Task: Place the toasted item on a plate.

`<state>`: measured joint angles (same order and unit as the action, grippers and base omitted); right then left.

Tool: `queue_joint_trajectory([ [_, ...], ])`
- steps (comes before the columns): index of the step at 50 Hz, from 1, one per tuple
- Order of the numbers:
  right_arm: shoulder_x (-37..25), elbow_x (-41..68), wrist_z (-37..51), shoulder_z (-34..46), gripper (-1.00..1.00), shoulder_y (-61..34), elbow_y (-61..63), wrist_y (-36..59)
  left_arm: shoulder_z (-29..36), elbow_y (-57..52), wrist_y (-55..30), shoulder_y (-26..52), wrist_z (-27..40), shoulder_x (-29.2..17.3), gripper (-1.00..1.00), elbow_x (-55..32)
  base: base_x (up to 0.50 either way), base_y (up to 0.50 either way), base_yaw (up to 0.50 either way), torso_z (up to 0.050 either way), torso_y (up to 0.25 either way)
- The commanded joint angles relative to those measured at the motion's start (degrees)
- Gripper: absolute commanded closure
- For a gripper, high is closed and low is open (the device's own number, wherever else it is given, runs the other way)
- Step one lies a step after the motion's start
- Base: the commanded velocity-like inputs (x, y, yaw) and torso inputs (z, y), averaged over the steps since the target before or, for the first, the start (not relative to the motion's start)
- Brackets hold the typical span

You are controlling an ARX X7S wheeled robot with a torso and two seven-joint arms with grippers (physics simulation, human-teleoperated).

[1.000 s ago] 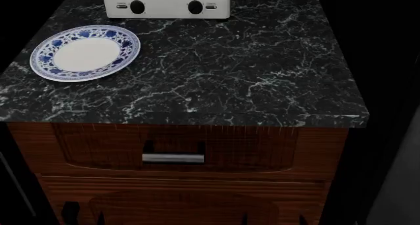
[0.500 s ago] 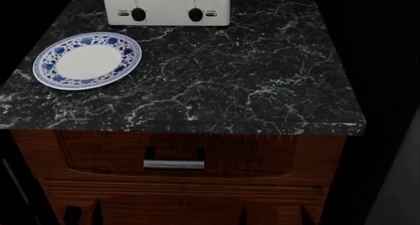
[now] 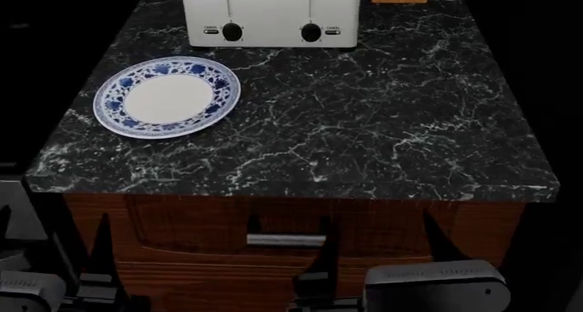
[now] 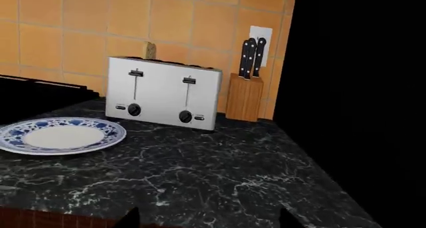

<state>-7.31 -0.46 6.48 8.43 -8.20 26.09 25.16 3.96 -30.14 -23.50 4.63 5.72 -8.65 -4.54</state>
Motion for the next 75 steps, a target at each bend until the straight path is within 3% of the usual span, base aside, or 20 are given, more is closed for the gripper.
queue_joint_trajectory([
  [1,-0.86,-0.88,0.90,0.87,-1.00,-4.30,5.70,5.60,-0.49,-6.22,-6.91,3.29,0.36,-1.54,-1.00,-1.16,0.04,0.50,0.00,0.050,0.000],
  [7,-1.37,-0.69,0.32,1.44,-1.00,-7.64,7.27,8.70,-1.11,-7.78,-11.30,7.86,0.72,-2.51,-1.00,-1.30,0.03,0.50,0.00,0.050,0.000],
  [15,-0.44,4.00,-2.94,0.33,-1.00,-18.87,5.95,18.30,-1.18,-1.36,-19.78,22.06,-0.03,-4.72,-1.00,-1.57,0.04,0.49,0.00,0.050,0.000],
  [24,1.10,8.13,-6.37,-1.55,-1.00,-42.80,-11.89,29.30,-2.54,8.15,-30.27,39.57,-2.42,-4.65,-1.00,-5.01,0.00,0.00,0.00,0.050,0.000],
  [33,1.47,8.11,-8.11,-0.63,-1.00,-50.27,-30.34,22.65,-1.05,24.62,-28.03,51.70,-3.12,-5.44,-1.00,-3.56,0.00,0.00,0.00,0.050,0.000],
  [45,-0.01,8.48,-8.27,-2.45,-1.00,-53.65,-39.77,16.68,-2.20,23.44,-29.41,51.12,-3.37,-6.92,-1.00,-4.25,0.32,0.21,0.00,0.050,0.000],
  [63,-0.41,9.25,-6.25,-2.48,-1.00,-53.27,-33.62,21.74,-1.59,22.89,-30.35,51.88,-2.56,-6.66,-1.00,-4.34,0.50,0.31,0.00,0.050,0.000],
  [75,-0.94,10.28,-5.94,-2.69,-1.00,-54.14,-30.09,24.69,-1.17,22.29,-32.16,53.21,-2.28,-6.81,-1.00,-4.56,0.01,0.00,0.00,0.050,0.000],
])
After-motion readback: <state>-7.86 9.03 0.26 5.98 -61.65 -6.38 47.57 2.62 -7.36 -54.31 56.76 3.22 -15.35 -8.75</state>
